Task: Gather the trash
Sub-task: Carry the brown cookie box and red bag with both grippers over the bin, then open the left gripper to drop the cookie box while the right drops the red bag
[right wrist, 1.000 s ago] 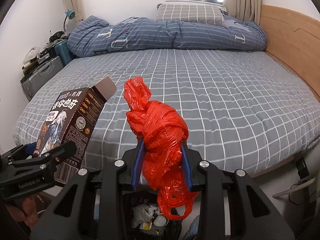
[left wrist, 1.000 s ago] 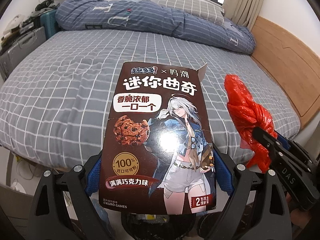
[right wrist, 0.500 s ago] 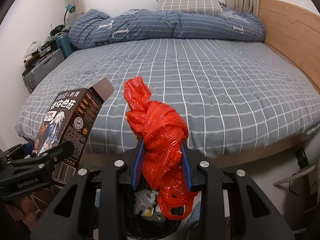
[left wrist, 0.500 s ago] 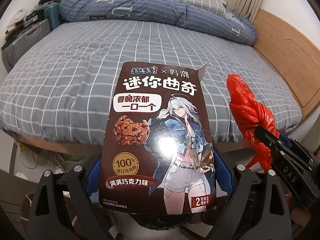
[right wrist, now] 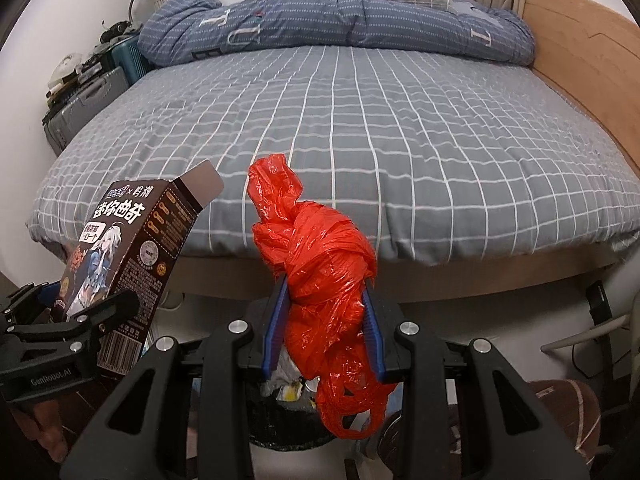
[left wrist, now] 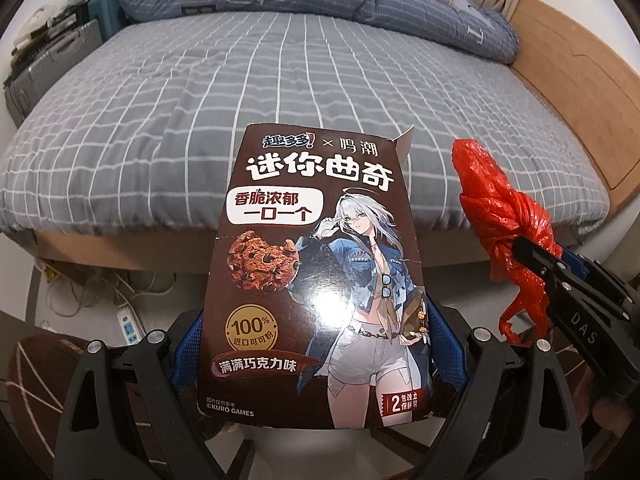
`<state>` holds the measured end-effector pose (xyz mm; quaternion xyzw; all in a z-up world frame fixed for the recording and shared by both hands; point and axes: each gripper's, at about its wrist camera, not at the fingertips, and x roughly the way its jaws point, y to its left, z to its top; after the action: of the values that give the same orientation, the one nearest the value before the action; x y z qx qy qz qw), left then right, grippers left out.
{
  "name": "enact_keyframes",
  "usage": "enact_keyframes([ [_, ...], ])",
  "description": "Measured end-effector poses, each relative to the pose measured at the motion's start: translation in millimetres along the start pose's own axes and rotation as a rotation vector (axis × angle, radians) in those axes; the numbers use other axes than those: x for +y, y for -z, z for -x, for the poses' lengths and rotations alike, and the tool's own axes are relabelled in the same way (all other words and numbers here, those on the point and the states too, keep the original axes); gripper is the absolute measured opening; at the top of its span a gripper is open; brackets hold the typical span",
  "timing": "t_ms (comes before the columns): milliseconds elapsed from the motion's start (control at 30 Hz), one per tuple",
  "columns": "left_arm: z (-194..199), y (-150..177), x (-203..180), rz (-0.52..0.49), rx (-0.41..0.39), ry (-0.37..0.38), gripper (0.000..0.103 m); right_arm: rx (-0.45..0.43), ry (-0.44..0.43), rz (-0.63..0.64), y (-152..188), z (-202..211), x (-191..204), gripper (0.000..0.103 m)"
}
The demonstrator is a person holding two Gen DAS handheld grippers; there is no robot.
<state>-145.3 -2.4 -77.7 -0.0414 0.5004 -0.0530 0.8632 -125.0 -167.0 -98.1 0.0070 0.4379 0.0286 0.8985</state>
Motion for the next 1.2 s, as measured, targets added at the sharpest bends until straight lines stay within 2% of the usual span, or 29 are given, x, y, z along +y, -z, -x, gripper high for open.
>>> enact_keyframes([
  [300,-18.5,21.5,6.9,0.005,0.048,-0.004,0.088,0.072,0.000,-0.015,22.7,-16.4,0.2,0.033],
  [667,-86.5,45.1,8.1,0.002,0.154,0.000,0.088,0.191,0.031,-0.012,52.0,-71.8,-11.7,0.033],
  [933,-136.5,44.3,-11.6,-0.032,0.218,0.004,0.088,0.239,0.062,-0.043,61.1,-99.4,-37.1,0.033],
  [1200,-163.6,43.0,-36.2,-0.072,0.244,0.033,0.088,0.255,0.063,-0.087,70.2,-107.7,-56.9,0.033],
])
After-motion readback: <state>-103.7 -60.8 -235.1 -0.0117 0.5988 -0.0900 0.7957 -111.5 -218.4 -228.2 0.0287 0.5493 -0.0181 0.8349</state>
